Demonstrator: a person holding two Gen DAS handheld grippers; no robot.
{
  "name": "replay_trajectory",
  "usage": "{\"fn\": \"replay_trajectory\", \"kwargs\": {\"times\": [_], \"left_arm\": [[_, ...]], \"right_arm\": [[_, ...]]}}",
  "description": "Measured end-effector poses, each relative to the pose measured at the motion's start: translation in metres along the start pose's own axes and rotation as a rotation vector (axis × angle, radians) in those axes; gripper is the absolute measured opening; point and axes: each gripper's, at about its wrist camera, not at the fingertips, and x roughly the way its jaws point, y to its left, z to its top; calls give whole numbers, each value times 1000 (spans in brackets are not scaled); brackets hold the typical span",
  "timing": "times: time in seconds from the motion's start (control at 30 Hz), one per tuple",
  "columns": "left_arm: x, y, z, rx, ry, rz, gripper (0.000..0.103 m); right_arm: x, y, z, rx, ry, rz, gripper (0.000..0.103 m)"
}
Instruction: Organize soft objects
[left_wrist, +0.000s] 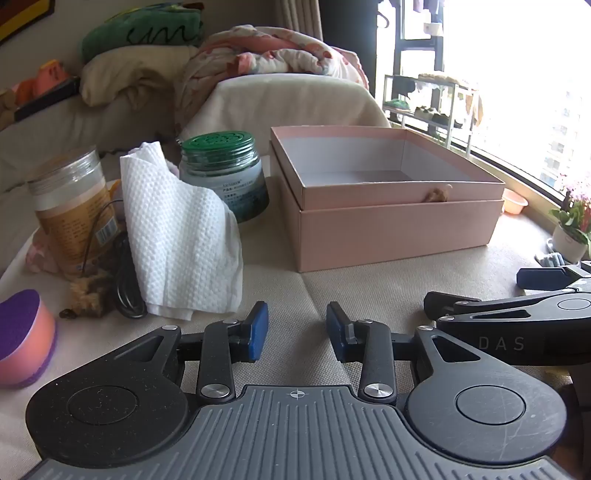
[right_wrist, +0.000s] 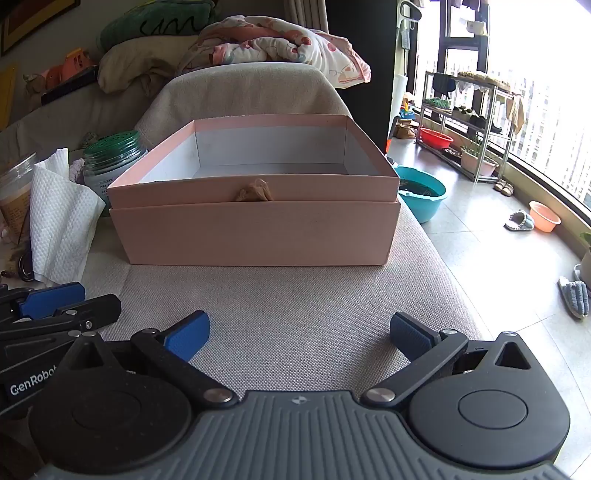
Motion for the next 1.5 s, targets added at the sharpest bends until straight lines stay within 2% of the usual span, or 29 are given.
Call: {"fn": "replay_trajectory", "kwargs": {"times": [0.83,1.0,1.1,1.2,1.27,1.37,1.43,1.47,1.5], "left_arm": [[-1,3,-1,-13,-1,-12,38],[-3,7,-2,-22,-4,-64,38],[-8,14,-2,-21,14,-140,38],[-29,38,2,-39,-9,-210,38],[-49,63,6,-26,-60,-210,38],[-72,114,13,12,-135,-131,38],[-72,159,20,-3,-128,-48,37],[-69,183,23,-34,-108,-23,37],[-65,205,25,-68,-90,-31,37]], "right_arm": [[0,0,0,1,0,1,103],[0,0,0,1,0,1,103],[0,-1,2,-17,26,17,103],[3,-2,9,-34,87,40,103],[6,2,11,-30,105,34,103],[7,5,13,-21,118,19,103],[3,2,12,-22,120,17,103],[3,2,12,-21,120,17,103],[2,1,12,-20,120,17,103]]}}
